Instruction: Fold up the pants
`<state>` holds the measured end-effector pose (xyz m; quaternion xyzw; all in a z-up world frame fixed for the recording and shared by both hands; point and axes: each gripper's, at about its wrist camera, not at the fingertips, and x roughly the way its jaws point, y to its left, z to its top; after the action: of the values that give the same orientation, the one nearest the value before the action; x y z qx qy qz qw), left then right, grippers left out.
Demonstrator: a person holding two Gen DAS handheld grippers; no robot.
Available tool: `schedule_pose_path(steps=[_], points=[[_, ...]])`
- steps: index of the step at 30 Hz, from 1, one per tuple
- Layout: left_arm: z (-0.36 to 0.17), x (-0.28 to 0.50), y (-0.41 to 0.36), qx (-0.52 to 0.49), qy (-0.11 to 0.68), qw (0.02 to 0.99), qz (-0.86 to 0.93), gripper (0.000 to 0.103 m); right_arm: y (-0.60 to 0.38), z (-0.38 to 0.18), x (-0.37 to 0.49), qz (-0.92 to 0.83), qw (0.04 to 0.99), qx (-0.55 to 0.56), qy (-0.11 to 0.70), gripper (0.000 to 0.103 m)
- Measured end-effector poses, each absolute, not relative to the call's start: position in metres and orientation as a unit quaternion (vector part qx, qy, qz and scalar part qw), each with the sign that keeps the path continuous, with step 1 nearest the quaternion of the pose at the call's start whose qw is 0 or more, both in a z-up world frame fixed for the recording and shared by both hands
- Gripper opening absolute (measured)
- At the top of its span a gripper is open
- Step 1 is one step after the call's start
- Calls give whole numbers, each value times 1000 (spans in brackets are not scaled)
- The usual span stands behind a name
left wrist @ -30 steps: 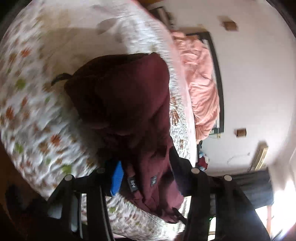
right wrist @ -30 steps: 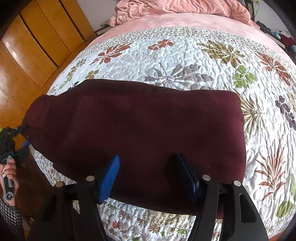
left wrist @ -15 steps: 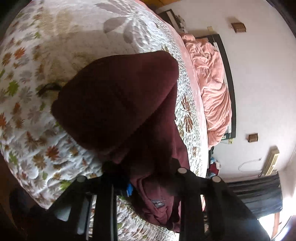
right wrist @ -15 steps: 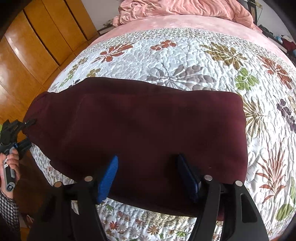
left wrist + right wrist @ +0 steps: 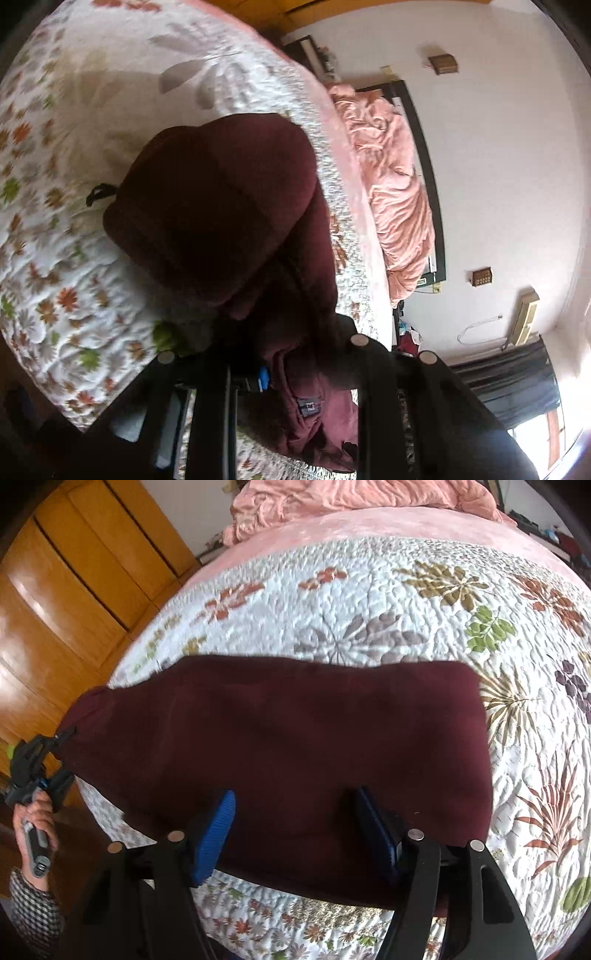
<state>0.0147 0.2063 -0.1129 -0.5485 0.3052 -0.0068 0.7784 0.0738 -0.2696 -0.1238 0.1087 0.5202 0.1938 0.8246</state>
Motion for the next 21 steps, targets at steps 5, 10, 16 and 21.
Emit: schedule_pose_path(steps=[5, 10, 16, 21], points=[[-90, 28, 193, -513, 302, 803, -19, 20, -290, -101, 74, 185, 837, 122, 500, 68], [-67, 36, 174, -477, 293, 827, -38, 20, -303, -94, 73, 175, 842, 118, 497, 68], [-35, 43, 131, -411, 289, 860, -90, 21, -316, -99, 73, 165, 840, 140, 498, 68], [-9, 53, 77, -337, 302, 880, -144, 22, -321, -100, 72, 163, 840, 147, 496, 68]])
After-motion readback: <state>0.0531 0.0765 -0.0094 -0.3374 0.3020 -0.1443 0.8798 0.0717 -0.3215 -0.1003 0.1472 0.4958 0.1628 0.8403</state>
